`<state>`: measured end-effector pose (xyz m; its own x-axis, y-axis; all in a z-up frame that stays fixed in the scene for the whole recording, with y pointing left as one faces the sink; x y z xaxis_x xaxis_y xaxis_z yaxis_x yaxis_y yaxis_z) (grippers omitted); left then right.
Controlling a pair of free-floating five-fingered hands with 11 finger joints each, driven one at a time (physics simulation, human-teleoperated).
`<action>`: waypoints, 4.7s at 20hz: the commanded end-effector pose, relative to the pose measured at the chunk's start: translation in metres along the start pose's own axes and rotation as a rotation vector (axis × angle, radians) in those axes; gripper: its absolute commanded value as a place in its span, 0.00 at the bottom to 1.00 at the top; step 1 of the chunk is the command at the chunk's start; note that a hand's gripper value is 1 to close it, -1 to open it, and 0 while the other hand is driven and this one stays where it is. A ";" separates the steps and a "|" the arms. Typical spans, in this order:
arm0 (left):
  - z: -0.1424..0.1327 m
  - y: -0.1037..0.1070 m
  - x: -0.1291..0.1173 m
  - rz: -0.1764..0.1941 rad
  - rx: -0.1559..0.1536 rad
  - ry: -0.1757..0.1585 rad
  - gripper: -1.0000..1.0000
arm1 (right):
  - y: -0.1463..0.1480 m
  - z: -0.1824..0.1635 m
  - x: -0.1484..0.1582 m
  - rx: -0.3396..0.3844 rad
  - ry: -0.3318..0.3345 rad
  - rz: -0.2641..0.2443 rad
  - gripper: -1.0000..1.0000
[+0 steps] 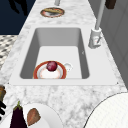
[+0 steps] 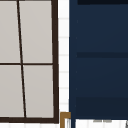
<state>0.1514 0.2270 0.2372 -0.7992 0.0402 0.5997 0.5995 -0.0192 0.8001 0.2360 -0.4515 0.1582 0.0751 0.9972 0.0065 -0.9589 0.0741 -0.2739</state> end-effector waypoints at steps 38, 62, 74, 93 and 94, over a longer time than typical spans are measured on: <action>0.000 0.000 0.000 0.000 0.000 0.000 0.50 | 0.056 0.068 0.021 -0.377 -0.120 -0.096 0.00; 0.000 0.000 0.000 0.000 0.000 0.000 0.50 | 0.058 0.001 0.036 -0.613 -0.141 0.020 0.00; 0.000 0.000 0.000 0.000 0.000 0.000 0.50 | 0.038 -0.073 0.044 -0.563 -0.104 0.054 0.00; 0.000 0.000 0.000 0.000 0.000 0.000 0.50 | 0.076 -0.013 0.052 -0.692 -0.060 0.134 0.00; 0.000 0.000 0.000 0.000 0.000 0.000 0.50 | 0.077 -0.014 0.055 -0.696 -0.049 0.141 0.00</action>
<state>0.1514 0.2270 0.2372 -0.7992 0.0402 0.5997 0.5995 -0.0192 0.8001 0.1737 -0.3972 0.1270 -0.0173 0.9971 0.0737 -0.5652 0.0511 -0.8234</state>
